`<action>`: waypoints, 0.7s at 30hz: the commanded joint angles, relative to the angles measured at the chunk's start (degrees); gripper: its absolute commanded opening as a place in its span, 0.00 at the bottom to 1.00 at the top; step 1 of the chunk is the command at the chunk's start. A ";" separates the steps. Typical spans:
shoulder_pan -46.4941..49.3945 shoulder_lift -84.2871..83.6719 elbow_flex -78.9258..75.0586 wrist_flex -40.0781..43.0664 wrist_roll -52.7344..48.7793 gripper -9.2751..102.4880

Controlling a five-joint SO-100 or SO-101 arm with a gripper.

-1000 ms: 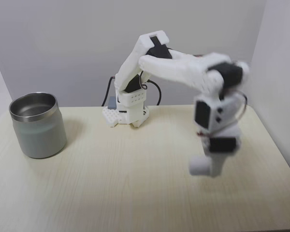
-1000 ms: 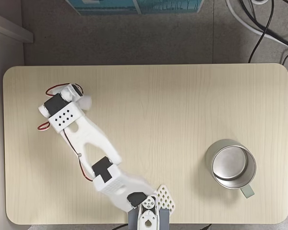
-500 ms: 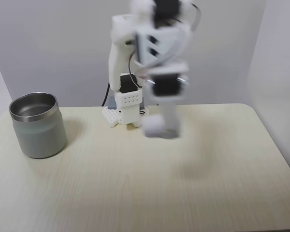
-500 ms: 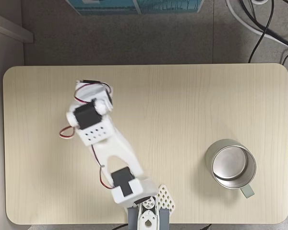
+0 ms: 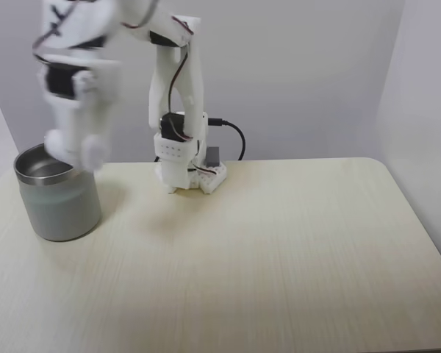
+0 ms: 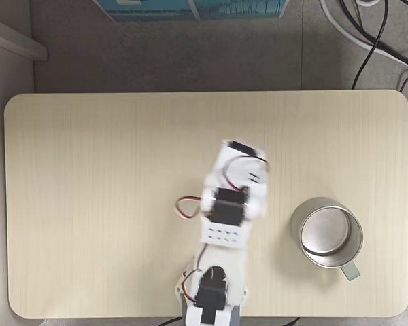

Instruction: Grasp a dressing and put it in the cup.

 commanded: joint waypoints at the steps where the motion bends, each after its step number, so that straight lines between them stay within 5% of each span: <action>1: 8.53 -2.72 -3.16 1.85 -4.31 0.09; 12: 30.59 1.05 -9.32 1.93 -20.21 0.09; 21: 35.51 2.20 -8.44 1.93 -23.12 0.12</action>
